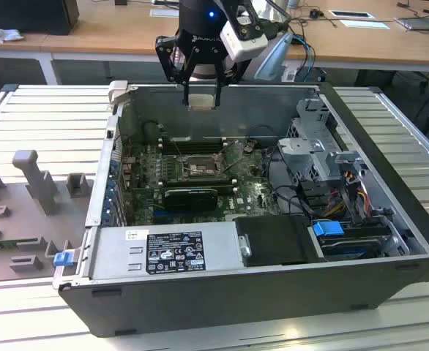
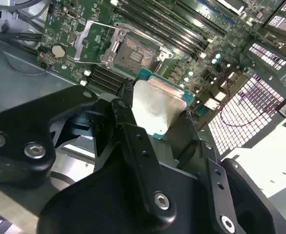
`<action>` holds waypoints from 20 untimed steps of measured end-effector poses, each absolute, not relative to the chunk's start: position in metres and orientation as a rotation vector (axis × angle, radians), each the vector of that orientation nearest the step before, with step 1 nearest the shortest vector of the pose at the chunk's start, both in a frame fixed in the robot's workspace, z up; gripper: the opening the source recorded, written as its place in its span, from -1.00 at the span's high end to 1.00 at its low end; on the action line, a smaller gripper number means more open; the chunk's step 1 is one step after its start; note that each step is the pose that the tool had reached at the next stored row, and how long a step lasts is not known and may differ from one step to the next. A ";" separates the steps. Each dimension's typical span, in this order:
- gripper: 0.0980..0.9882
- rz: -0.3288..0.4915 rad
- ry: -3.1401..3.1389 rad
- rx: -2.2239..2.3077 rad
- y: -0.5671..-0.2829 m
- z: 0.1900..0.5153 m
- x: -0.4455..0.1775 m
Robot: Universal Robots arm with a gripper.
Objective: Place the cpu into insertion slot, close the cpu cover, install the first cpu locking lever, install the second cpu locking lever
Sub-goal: 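Place the cpu into insertion slot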
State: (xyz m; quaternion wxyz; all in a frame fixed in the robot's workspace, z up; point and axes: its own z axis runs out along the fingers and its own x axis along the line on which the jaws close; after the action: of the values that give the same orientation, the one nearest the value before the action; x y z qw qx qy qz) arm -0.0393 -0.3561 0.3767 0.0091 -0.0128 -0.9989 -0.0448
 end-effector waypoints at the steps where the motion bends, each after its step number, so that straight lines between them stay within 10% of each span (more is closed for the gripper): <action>1: 0.02 -0.140 -3.120 -0.040 -0.356 0.377 -0.039; 20: 0.02 -0.141 -3.120 -0.146 -0.356 0.376 -0.039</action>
State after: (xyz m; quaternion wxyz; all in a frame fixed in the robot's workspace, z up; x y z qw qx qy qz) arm -0.0393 -0.3561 0.3757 0.0076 -0.0466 -0.9979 -0.0451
